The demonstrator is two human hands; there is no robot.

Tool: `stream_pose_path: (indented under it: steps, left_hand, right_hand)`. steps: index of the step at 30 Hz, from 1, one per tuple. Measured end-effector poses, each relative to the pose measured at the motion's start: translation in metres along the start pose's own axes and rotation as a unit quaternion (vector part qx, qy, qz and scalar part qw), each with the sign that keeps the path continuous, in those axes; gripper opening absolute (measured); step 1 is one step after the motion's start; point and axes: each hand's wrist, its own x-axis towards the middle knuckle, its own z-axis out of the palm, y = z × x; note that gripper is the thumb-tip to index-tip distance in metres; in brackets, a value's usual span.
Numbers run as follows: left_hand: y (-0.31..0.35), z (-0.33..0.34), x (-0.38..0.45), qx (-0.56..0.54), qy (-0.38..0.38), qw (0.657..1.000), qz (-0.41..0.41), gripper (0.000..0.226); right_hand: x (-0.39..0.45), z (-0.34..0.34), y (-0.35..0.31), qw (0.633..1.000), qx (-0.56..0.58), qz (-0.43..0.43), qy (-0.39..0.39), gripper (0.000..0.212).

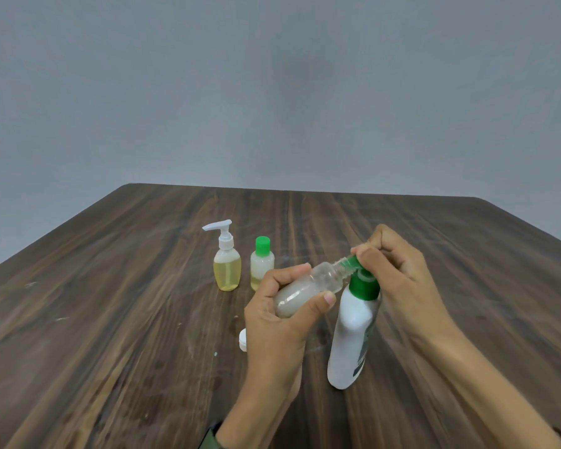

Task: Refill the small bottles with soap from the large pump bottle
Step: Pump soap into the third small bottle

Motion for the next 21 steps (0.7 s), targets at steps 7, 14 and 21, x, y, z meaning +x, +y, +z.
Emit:
stream_pose_path:
  steps: [7, 14, 21]
  left_hand:
    - [0.0017, 0.0017, -0.0011, 0.007, 0.003, 1.0, 0.003, 0.033]
    - [0.0032, -0.0009, 0.0, 0.014, 0.003, 1.0, 0.012, 0.035]
    - [0.0015, -0.0014, 0.0002, 0.008, 0.008, 1.0, 0.01, 0.035]
  right_hand:
    - [0.0013, -0.0013, 0.0015, 1.0, 0.0, 0.003, -0.008, 0.026]
    - [0.0012, 0.0002, 0.0058, 1.0, 0.006, -0.008, -0.003, 0.029]
    - [0.0034, 0.0012, 0.0027, 1.0, -0.002, -0.007, -0.008, 0.027]
